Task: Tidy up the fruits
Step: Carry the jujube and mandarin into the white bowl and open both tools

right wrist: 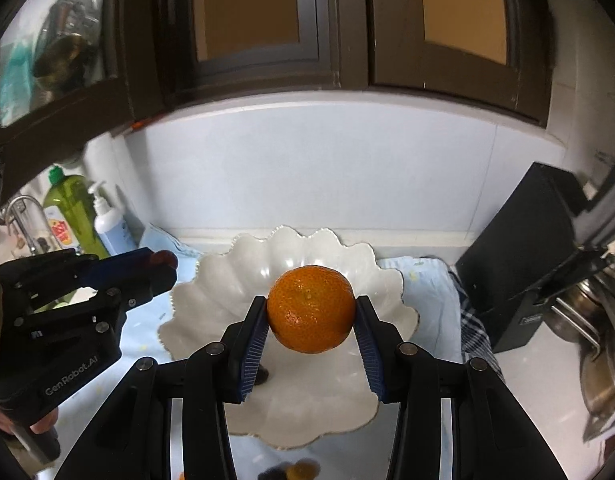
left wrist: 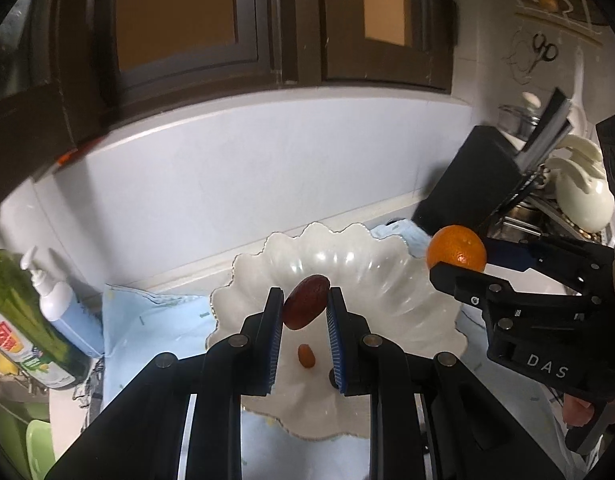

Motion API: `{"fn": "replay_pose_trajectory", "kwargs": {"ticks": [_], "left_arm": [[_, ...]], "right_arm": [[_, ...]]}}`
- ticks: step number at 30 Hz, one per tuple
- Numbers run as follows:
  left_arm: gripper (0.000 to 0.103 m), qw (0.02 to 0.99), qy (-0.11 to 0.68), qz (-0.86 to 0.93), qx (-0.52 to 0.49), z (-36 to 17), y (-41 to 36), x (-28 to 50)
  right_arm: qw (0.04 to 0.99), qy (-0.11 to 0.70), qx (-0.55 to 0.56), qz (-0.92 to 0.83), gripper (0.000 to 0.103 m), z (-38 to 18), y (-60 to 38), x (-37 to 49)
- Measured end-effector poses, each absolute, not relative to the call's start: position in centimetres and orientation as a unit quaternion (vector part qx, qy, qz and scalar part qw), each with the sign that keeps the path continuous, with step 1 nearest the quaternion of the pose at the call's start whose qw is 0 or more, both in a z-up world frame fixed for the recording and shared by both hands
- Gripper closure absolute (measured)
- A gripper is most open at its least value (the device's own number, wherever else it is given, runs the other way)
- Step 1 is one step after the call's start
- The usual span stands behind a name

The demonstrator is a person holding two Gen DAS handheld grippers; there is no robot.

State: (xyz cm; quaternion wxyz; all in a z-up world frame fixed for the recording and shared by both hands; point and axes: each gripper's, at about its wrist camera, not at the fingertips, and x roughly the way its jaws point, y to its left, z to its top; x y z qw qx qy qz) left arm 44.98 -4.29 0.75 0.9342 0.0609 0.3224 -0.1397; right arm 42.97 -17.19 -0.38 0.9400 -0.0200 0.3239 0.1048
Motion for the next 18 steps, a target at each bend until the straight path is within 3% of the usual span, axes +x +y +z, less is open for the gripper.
{"fn": "replay_pose_trajectory", "kwargs": {"ticks": [18], "left_arm": [[0.081,0.889,0.431,-0.140,0.063,-5.4,-6.0,54.6]], "right_arm": [[0.891,0.441,-0.021,0.102,0.058,-6.7,-17.7,52.7]]}}
